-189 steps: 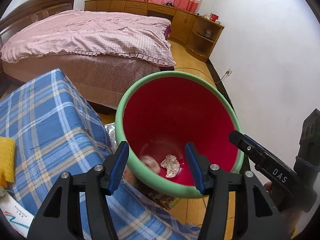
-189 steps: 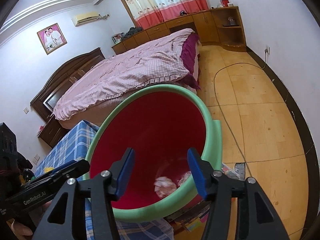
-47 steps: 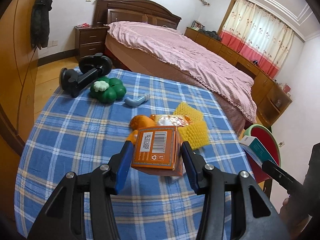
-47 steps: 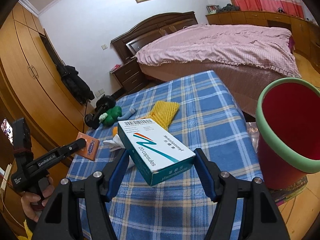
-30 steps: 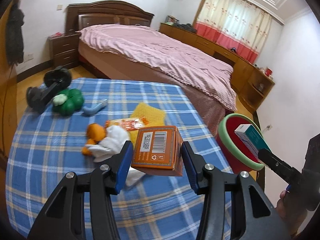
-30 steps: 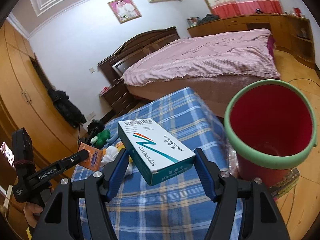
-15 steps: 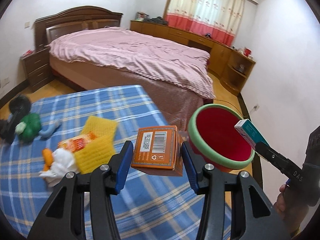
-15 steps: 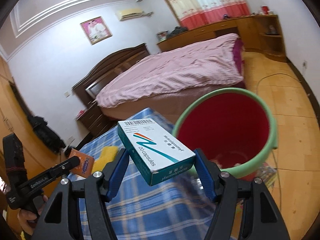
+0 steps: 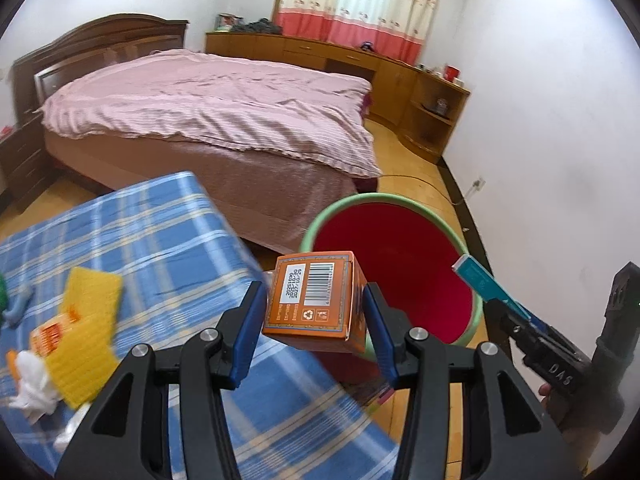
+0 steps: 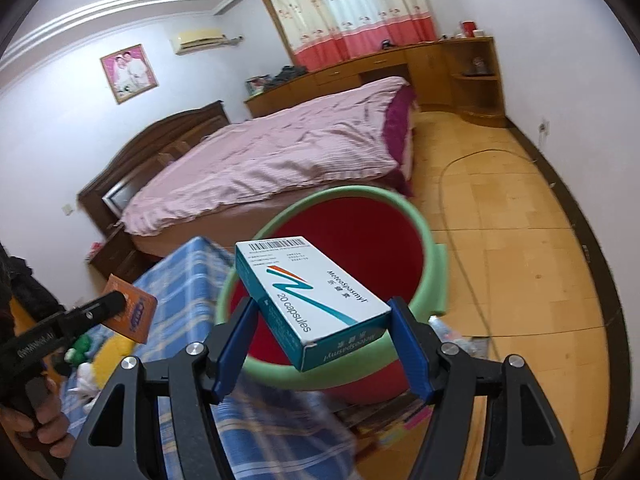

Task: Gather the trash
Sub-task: 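Carry the orange box and medicine box over the red bucket, then open both tools to drop the boxes into the bucket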

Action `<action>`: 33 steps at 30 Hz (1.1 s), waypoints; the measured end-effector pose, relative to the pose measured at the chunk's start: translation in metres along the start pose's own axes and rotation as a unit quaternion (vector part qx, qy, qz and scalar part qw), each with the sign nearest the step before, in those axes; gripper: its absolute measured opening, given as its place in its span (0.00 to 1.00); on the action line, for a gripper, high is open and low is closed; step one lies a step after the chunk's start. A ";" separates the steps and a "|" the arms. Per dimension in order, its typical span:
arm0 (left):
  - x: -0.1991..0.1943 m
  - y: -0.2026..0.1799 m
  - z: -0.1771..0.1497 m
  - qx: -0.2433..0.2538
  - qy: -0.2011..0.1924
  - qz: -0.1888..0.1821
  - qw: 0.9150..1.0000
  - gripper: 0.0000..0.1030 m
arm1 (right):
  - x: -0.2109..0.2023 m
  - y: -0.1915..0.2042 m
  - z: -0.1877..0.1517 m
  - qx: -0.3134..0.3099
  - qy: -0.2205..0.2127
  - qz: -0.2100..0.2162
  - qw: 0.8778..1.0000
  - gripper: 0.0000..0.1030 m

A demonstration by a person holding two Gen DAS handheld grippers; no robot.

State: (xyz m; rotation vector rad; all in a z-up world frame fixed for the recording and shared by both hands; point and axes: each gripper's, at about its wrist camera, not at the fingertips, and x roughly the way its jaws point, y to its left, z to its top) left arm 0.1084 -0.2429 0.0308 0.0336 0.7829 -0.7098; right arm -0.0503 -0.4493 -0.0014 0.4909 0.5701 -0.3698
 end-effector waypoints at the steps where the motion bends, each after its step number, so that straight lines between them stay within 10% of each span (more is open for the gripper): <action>1: 0.006 -0.004 0.001 0.001 0.002 -0.006 1.000 0.49 | 0.003 -0.002 0.000 0.001 0.001 -0.004 1.000 0.67; 33: 0.056 -0.024 0.010 0.032 -0.009 -0.041 0.999 0.56 | 0.043 -0.020 -0.001 0.018 0.019 -0.014 1.000 0.67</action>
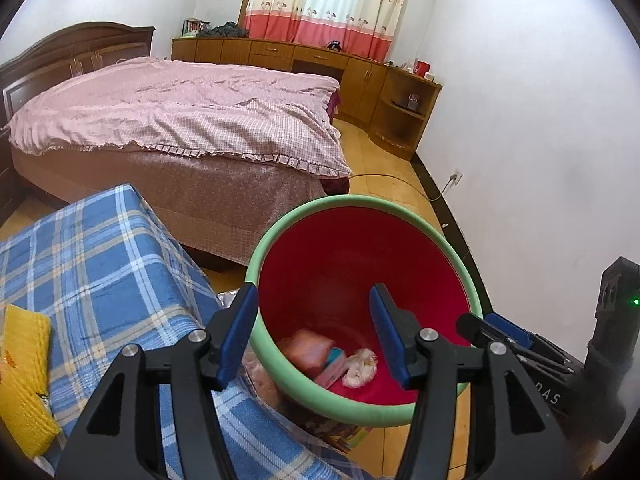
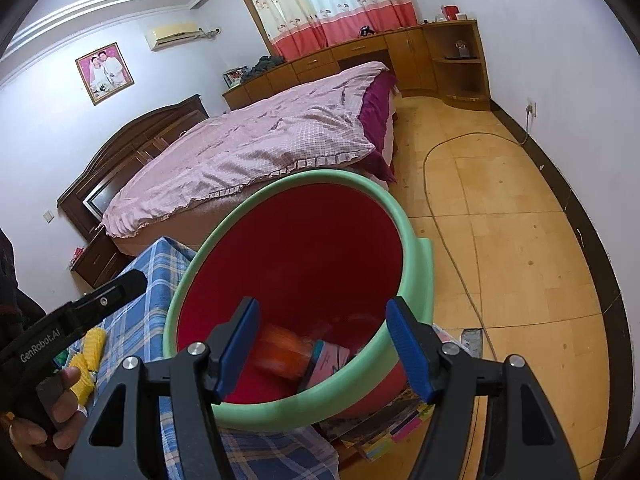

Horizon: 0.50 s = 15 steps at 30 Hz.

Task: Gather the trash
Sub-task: 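Open both tools to drop the boxes into the bucket, then move both tools back toward the white cloth and foam on the table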

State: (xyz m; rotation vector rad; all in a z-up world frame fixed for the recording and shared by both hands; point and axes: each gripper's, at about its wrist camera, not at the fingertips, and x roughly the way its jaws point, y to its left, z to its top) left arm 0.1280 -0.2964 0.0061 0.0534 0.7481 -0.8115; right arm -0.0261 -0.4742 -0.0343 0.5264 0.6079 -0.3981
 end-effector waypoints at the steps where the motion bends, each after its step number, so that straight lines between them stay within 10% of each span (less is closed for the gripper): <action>1: -0.002 0.000 0.000 -0.001 0.000 0.001 1.000 0.56 | -0.001 0.001 0.000 -0.001 -0.001 0.001 1.000 0.67; 15: -0.040 0.026 -0.011 -0.044 0.008 0.025 0.999 0.56 | -0.025 0.025 -0.002 -0.010 -0.009 0.027 1.000 0.75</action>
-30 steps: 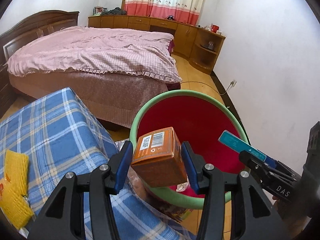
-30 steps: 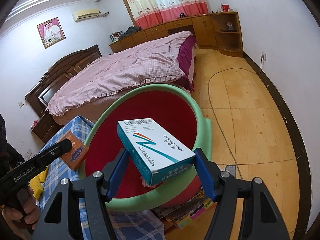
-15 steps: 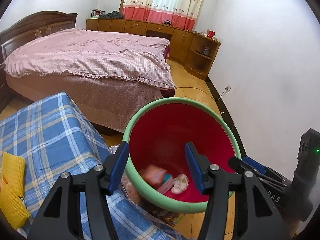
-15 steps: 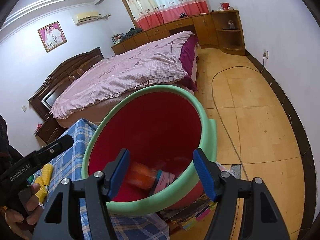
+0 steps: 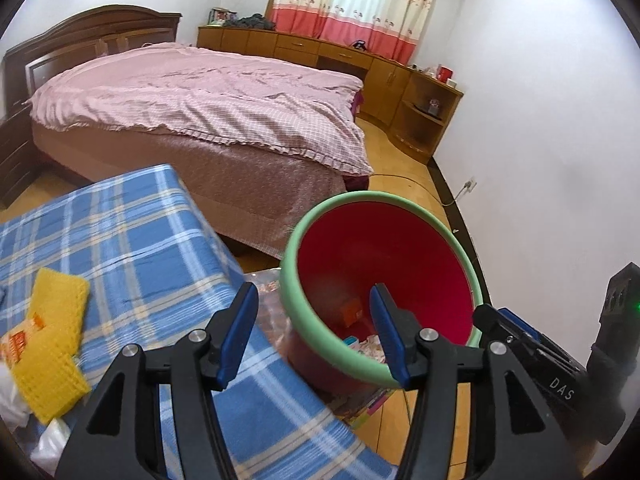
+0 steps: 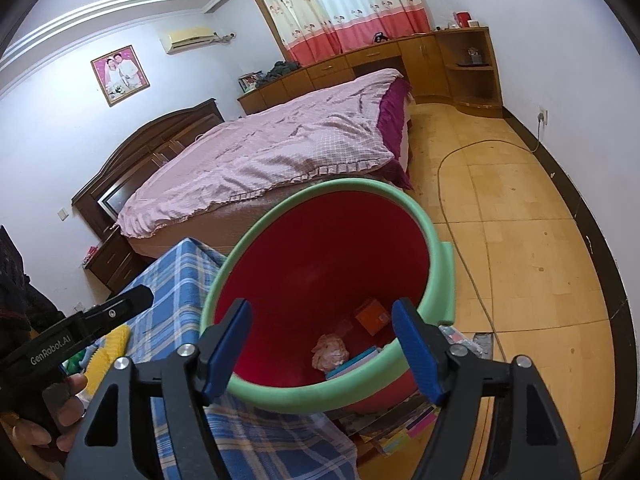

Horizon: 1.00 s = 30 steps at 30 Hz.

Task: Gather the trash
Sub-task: 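Move both tools back toward the white cloth and foam on the table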

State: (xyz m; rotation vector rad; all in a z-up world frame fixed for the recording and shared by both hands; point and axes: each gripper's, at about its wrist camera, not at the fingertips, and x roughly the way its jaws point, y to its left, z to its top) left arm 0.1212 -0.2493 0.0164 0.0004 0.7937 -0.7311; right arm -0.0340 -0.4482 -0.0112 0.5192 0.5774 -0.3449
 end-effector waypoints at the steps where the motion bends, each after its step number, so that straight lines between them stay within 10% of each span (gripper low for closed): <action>1: -0.004 0.003 -0.001 -0.001 -0.001 0.004 1.000 0.56 | -0.001 0.002 0.000 -0.001 0.000 0.002 1.000 0.76; 30: -0.127 0.134 -0.026 -0.095 -0.049 0.178 0.978 0.56 | -0.028 0.092 -0.028 -0.057 0.023 0.072 0.996 0.94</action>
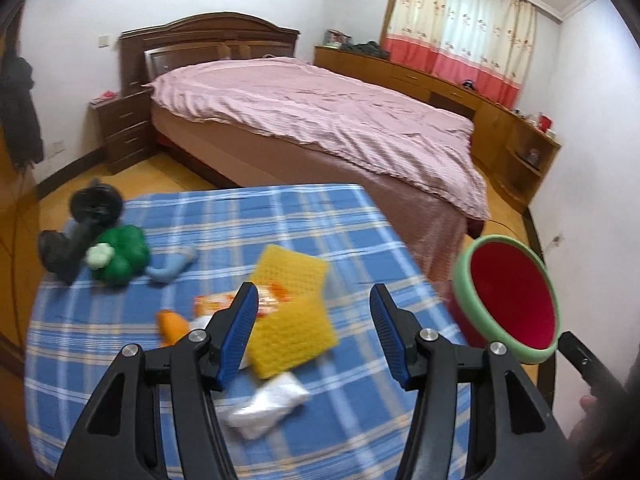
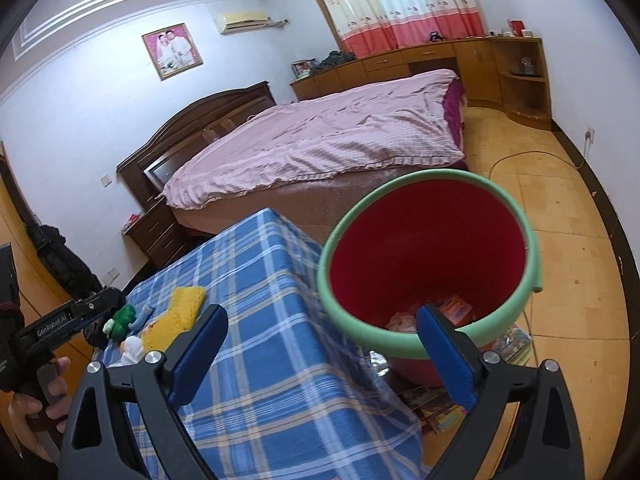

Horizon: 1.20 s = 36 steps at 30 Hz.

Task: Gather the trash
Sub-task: 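Move both tools back toward the white cloth and foam on the table, then close left tool on white sock while right tool grasps yellow foam net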

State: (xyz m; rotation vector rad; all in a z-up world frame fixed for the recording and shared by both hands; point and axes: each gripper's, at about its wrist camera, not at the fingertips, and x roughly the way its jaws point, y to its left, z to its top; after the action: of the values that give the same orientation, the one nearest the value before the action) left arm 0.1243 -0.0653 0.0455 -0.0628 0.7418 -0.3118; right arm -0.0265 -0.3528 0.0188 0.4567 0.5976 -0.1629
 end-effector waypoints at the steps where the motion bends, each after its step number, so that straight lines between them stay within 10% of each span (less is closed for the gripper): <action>1: 0.000 0.006 0.000 -0.003 0.001 0.006 1.000 0.56 | 0.001 0.003 -0.001 -0.002 0.002 0.002 1.000 0.95; 29: 0.065 0.076 -0.049 -0.054 0.099 0.056 0.992 0.56 | 0.052 0.059 -0.019 -0.050 0.078 0.022 0.996 0.95; 36: 0.074 0.080 -0.055 -0.059 0.106 0.041 0.992 0.42 | 0.062 0.069 -0.021 -0.064 0.087 0.022 0.994 0.95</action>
State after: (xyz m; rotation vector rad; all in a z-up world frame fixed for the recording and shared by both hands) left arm 0.1592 -0.0084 -0.0569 -0.1109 0.9704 -0.1970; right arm 0.0329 -0.2831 -0.0075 0.3624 0.7638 -0.0422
